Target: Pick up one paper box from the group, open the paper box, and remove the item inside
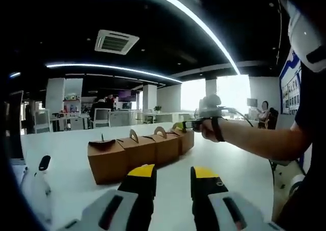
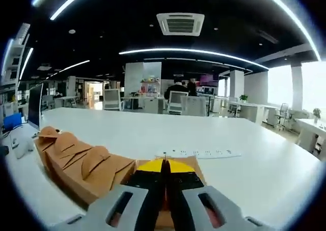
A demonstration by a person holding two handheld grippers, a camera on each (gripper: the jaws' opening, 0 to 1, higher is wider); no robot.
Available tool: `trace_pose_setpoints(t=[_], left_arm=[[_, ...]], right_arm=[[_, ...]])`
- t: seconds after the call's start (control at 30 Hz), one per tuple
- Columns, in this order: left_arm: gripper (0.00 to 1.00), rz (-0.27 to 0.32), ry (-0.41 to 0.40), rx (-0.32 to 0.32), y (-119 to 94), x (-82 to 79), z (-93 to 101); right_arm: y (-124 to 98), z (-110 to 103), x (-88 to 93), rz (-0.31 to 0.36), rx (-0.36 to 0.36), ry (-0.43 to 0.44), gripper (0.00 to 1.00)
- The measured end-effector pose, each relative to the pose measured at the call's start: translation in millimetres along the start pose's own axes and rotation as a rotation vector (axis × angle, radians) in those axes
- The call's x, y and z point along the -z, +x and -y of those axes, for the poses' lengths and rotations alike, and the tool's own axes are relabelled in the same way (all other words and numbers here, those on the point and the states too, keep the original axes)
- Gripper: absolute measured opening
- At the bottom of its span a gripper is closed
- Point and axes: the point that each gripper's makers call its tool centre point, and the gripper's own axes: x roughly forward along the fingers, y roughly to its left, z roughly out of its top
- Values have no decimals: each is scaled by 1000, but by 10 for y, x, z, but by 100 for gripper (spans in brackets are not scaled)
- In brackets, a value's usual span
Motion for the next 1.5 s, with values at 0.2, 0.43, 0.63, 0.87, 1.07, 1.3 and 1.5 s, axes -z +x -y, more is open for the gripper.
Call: trace_pose_setpoints(t=[0.2, 0.43, 0.63, 0.87, 1.07, 1.3, 1.5], left_arm=[[29, -2, -4, 4, 20, 20, 3], [29, 0, -10, 15, 60, 21, 29], [29, 6, -12, 16, 72, -3, 26], [29, 3, -11, 22, 73, 4, 58], [29, 4, -9, 25, 70, -9, 79], [29, 0, -4, 35, 81, -11, 127], [29, 1, 0, 39, 75, -30, 152]], right_arm=[[-67, -9, -138, 29, -7, -16, 3], [-157, 31, -258, 55, -10, 8, 3], [-275, 37, -386, 85, -9, 37, 3], [-402, 13, -522, 119, -12, 54, 3], [-488, -11, -619, 141, -24, 40, 3], [-559, 32, -694, 162, -31, 62, 3], [-593, 31, -711, 167, -37, 70, 3]])
